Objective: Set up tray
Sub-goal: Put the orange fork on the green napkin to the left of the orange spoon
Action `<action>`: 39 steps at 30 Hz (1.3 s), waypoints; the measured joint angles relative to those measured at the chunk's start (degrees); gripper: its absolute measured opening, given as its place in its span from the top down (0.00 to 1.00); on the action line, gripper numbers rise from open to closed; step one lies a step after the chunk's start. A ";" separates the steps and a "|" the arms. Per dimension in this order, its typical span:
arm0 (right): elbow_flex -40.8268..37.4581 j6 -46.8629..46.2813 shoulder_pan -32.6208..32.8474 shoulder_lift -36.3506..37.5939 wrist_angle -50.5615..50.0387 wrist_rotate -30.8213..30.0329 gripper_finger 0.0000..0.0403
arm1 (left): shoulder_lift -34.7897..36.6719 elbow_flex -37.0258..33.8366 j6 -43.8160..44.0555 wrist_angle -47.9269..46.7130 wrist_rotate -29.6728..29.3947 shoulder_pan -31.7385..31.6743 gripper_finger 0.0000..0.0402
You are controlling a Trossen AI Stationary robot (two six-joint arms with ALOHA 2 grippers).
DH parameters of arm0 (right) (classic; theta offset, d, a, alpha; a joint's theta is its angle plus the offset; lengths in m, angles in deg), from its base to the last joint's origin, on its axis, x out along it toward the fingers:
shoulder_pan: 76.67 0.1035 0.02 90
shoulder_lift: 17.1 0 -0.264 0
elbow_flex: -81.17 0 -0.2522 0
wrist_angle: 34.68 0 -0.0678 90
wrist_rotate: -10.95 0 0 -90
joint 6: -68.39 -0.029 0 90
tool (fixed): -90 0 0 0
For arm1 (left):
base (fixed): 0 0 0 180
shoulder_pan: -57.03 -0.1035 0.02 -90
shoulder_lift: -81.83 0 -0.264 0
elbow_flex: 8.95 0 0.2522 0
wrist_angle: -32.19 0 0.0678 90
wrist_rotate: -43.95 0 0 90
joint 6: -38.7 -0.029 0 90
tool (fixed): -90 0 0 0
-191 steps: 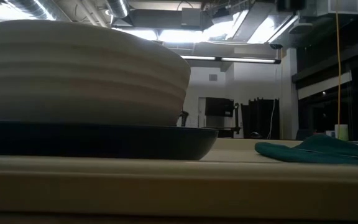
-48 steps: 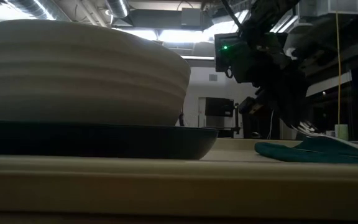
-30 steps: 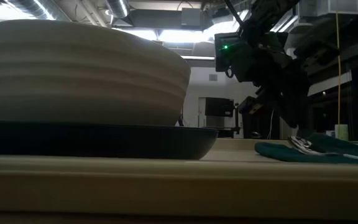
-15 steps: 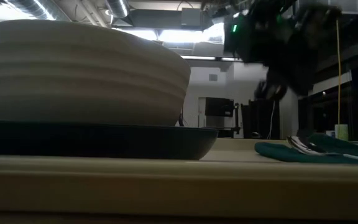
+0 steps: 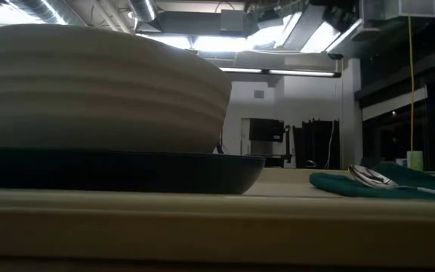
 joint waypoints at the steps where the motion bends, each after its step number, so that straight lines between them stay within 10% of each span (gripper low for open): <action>1: -0.94 -2.04 0.67 1.51 0.44 -2.45 0.89 | -0.04 -0.93 0.06 1.40 -0.01 0.15 0.46; 16: -13.40 -22.85 11.65 6.61 -8.60 1.39 0.88 | -4.24 -8.80 8.66 10.50 0.34 1.86 0.46; 31: -13.49 -15.23 11.79 6.64 -34.99 11.90 0.47 | -7.39 -8.78 8.12 10.95 0.55 5.47 0.46; 39: -13.49 -10.52 10.95 6.64 -41.08 11.83 0.41 | -7.39 -8.78 9.12 11.04 0.52 6.22 0.46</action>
